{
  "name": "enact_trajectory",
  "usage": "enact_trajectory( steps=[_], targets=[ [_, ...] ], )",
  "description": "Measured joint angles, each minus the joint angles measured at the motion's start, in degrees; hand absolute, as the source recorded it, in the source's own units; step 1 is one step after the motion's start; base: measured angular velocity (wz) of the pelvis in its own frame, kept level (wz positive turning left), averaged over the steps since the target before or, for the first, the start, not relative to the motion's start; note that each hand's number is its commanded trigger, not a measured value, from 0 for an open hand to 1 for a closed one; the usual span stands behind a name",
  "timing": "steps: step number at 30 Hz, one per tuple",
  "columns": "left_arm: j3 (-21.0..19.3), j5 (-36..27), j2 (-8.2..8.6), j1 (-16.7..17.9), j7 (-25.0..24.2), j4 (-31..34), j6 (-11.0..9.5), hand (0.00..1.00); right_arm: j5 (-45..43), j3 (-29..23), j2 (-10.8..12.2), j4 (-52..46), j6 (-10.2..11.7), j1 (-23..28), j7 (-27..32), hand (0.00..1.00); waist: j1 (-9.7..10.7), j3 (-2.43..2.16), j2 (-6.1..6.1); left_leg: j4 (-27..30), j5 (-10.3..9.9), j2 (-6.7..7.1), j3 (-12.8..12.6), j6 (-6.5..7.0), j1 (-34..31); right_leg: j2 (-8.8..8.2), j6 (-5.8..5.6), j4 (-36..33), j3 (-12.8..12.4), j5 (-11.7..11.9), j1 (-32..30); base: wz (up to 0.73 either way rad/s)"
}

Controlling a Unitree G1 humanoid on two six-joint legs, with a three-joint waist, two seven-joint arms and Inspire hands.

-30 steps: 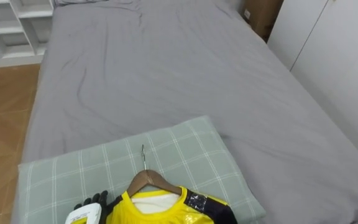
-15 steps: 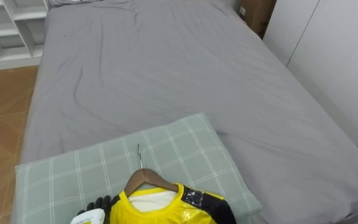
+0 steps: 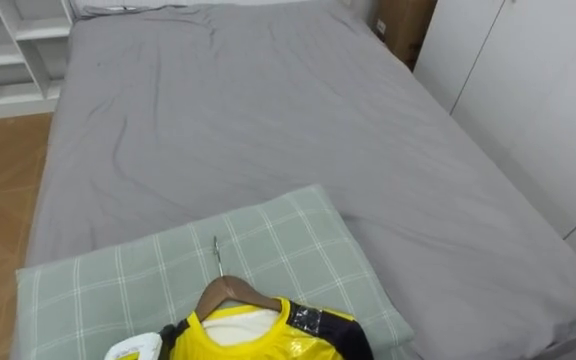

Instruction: Hang clothes

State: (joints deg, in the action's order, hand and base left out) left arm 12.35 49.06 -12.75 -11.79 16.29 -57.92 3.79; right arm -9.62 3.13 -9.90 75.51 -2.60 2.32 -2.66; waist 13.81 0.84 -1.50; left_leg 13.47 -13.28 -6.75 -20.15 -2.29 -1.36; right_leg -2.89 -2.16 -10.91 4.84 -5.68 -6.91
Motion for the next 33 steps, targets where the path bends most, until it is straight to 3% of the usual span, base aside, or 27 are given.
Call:
enact_trajectory(
  steps=[6,26,33],
  targets=[
    [-1.8,0.1,-0.42,-0.1,1.0,-0.3,0.0,1.0,-0.8,0.0,0.0,0.1,-0.1,0.5,0.0,0.0,0.1,-0.23,-0.05,0.0,0.0,-0.05,-0.1,-0.01,0.5,0.05,0.01,-0.1,0.0,0.0,0.3,-0.02],
    [-3.6,-0.2,0.09,1.2,2.5,-1.8,0.0,1.0,-1.9,-0.6,0.0,-0.2,-0.9,1.2,0.1,0.0,-0.1,-0.3,-0.48,-0.8,0.1,-0.4,-1.3,-0.24,2.8,0.48,0.17,-0.8,0.1,0.1,1.6,-0.02],
    [-4.5,-4.7,0.57,2.4,4.2,-1.8,0.0,1.0,0.1,-0.6,0.0,-1.3,-1.2,1.7,0.1,0.0,-0.1,-0.42,-0.22,-2.0,0.4,-0.53,-1.4,-0.65,5.1,0.87,0.25,-0.7,0.1,0.0,3.3,0.0]
  ],
)
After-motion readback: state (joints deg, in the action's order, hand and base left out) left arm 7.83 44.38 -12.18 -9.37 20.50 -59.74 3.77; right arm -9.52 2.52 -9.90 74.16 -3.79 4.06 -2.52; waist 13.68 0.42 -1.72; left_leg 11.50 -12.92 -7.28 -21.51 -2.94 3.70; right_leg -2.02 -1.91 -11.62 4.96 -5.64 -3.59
